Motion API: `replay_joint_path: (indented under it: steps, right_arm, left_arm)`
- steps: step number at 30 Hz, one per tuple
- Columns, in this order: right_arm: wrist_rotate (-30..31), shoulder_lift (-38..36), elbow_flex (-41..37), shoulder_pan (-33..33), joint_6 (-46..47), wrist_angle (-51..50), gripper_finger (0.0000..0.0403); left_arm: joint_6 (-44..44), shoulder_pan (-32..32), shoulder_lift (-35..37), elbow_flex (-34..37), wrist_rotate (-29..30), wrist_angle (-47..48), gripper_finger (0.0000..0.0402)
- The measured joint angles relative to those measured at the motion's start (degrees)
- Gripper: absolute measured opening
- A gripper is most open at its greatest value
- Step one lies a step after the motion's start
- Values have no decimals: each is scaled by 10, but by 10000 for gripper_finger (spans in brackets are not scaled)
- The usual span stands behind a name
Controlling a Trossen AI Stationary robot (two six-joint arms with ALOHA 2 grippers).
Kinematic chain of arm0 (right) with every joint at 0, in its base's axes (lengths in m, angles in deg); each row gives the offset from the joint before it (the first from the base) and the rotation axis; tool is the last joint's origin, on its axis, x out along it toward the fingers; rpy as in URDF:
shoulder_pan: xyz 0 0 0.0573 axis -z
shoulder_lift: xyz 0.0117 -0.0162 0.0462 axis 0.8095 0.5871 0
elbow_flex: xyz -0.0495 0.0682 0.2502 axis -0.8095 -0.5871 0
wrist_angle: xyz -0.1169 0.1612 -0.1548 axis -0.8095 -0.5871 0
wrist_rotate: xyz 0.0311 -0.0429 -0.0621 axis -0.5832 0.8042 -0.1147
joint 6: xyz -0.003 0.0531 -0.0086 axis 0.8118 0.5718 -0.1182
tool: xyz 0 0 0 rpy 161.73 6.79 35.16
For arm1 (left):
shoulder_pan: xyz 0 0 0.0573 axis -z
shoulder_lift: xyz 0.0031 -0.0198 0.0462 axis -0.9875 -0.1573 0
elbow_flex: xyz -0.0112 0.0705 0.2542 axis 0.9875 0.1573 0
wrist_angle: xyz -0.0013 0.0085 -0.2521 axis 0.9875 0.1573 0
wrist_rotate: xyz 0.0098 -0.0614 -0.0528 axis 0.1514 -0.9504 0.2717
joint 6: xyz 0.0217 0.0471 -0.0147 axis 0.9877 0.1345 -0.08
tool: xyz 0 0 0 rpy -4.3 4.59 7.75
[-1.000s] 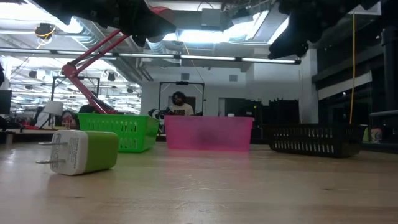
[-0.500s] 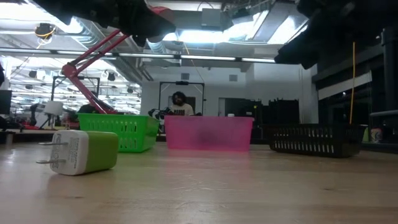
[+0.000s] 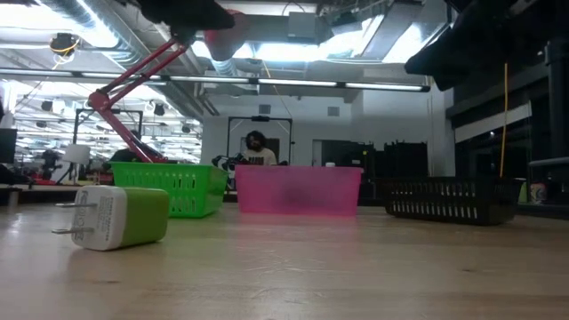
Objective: Pick and place items into bin
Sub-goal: Put the green charger adapter into the green bin
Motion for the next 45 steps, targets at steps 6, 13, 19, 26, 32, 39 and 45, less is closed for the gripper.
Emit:
replay_joint_path:
  steps: [6,13,19,26,32,39,45]
  right_arm:
    - [0,1,0,0,5,5,6]
    - [-1,2,0,0,2,5,2]
    - [-2,2,0,0,-1,4,4]
    - [-2,2,0,0,-8,0,5]
    - [-2,2,0,0,-14,-4,5]
    - [-2,2,0,0,-12,-9,5]
    - [-3,2,0,0,-6,-11,5]
  left_arm:
    - [-106,57,-35,-74,17,129,3]
    - [-164,120,-141,-191,25,266,2]
    - [-269,147,-236,-324,20,434,3]
    - [-409,152,-308,-429,-4,568,3]
    - [-459,137,-320,-432,-28,579,19]
    - [-525,128,-320,-432,-45,603,80]
    - [-629,128,-323,-432,-40,607,140]
